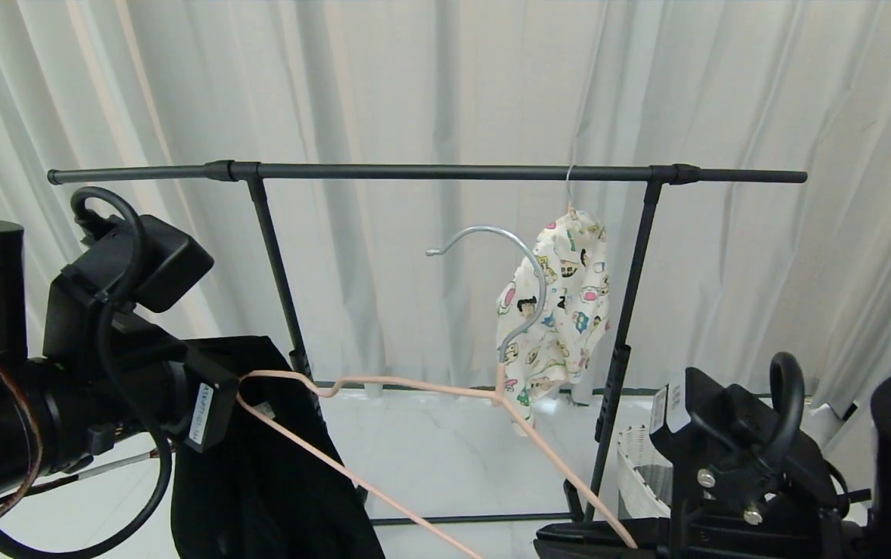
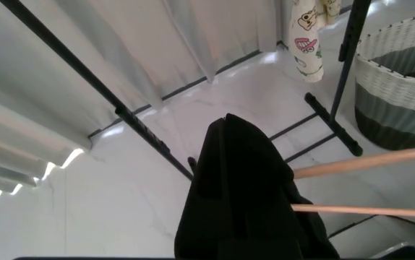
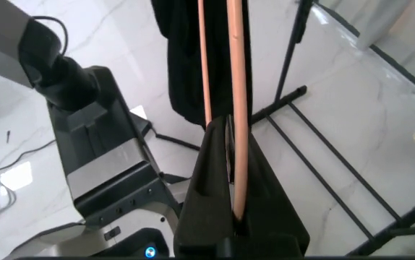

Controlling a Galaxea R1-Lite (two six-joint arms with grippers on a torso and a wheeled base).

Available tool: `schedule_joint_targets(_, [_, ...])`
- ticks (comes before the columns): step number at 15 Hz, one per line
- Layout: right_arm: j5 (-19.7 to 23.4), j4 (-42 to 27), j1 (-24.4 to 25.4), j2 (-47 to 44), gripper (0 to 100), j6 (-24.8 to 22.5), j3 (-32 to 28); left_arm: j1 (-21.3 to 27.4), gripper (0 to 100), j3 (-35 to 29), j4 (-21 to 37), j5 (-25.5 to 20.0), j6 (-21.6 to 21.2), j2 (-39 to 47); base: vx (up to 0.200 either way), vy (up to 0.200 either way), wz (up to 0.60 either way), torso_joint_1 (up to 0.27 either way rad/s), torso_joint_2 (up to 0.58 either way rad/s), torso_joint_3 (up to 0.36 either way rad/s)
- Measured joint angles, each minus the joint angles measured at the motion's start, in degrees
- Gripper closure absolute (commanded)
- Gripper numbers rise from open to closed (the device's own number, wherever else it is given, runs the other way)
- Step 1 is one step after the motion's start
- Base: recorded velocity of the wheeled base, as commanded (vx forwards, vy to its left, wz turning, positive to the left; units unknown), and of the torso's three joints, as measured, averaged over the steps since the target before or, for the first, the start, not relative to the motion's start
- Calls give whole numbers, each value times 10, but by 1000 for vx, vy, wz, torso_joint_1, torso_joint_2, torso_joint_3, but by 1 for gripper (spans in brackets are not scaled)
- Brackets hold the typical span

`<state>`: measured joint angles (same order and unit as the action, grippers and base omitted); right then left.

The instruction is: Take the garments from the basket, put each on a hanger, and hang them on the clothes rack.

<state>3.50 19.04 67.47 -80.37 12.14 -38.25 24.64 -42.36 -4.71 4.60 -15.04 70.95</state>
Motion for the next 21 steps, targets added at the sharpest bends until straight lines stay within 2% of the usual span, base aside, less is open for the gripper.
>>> schedule_joint_targets(4, [9, -3, 15, 4, 100, -17, 33, -1, 100, -2, 0, -8, 0, -7, 0, 0, 0, 0, 0, 0])
schedule_joint_targets(6, [7, 0, 16, 5, 100, -21, 43, 0, 100, 1, -1, -36, 2, -16, 0, 0, 0, 0, 0, 0])
schedule_joint_targets(12, [8, 4, 13, 8, 100, -19, 20, 2, 100, 15, 0, -60, 2, -29, 0, 0, 0, 0, 0, 0])
schedule_joint_targets(15, [16, 4, 15, 18, 100, -16, 20, 1, 100, 10, 0, -91, 2, -31, 0, 0, 0, 0, 0, 0])
schedule_joint_targets(21, [33, 18, 13, 24, 100, -1, 17, 5, 100, -4, -1, -99, 11, -31, 0, 0, 0, 0, 0, 0])
